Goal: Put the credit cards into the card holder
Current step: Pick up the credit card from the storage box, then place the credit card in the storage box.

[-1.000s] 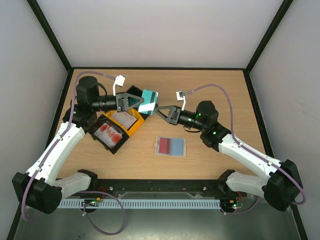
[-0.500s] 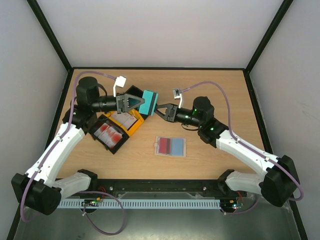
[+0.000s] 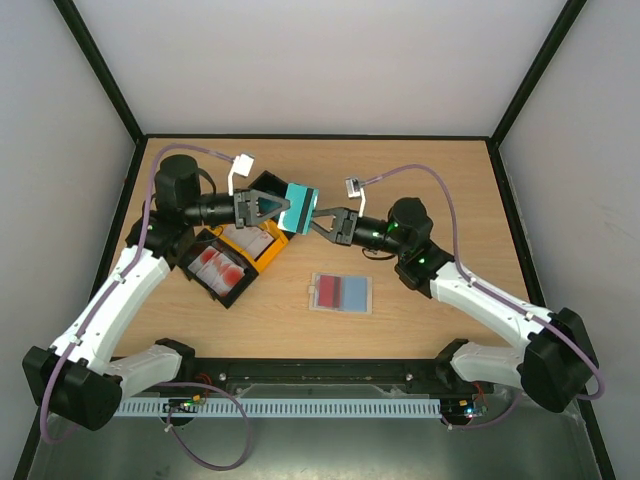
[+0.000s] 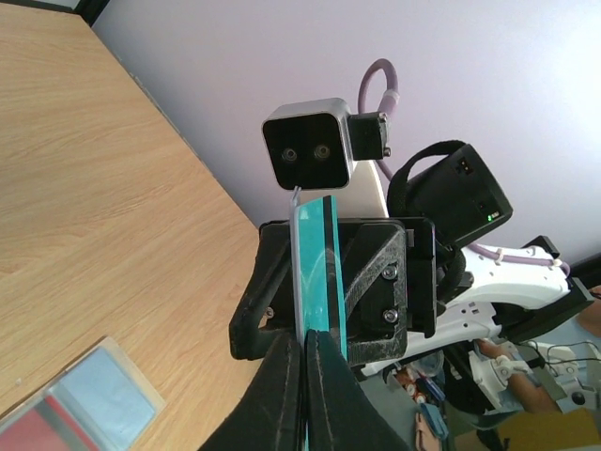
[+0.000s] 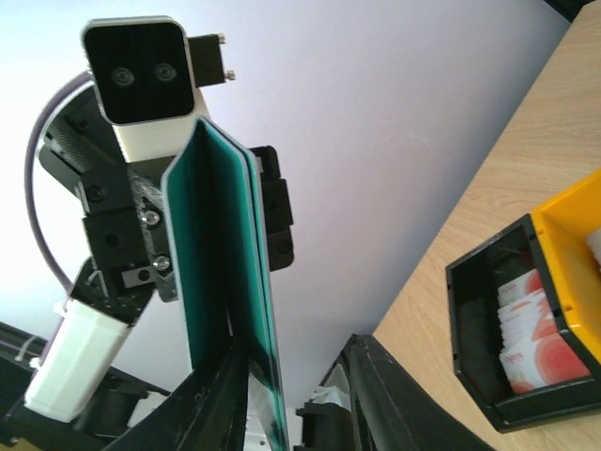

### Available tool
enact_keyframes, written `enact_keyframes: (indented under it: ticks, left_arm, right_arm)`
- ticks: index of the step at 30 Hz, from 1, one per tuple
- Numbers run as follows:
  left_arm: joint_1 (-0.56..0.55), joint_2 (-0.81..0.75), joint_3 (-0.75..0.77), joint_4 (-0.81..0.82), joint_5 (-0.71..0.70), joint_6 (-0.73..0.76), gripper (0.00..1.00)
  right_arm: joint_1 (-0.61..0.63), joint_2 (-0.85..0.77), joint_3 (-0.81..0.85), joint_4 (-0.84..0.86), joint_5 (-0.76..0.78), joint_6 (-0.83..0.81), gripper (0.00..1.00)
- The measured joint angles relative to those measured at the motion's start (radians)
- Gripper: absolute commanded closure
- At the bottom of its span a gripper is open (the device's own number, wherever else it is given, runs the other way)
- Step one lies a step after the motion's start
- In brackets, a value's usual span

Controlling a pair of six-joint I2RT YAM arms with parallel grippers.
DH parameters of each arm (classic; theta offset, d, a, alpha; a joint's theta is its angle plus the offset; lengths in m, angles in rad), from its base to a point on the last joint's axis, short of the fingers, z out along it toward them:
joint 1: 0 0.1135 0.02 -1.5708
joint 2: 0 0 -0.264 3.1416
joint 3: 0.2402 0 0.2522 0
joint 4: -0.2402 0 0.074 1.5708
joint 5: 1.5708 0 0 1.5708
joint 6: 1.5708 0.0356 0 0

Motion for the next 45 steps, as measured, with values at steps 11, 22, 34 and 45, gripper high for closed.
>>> enact_keyframes:
  ticks: [11,22,34,45]
  left_arm:
    - [0.046,0.002,-0.027,0.077,0.013,-0.139,0.97]
    - [0.259,0.061,-0.176,0.265,0.143,-0.31,0.97]
    - [0.419,0.153,-0.251,0.22,0.114,-0.274,0.97]
    - [0.441,0.154,-0.247,0.037,-0.061,-0.117,0.98]
  right_arm:
    - [-0.001,0.06,-0.008,0.227,-0.014,0.234,0.98]
    - [-0.029,0.272,0.119,0.182,-0.013,0.378,0.98]
    - [-0.115,0.498,0.29,0.247,-0.016,0.452,0.98]
    - [-0.108,0.751,0.46,-0.148,0.207,0.08,0.98]
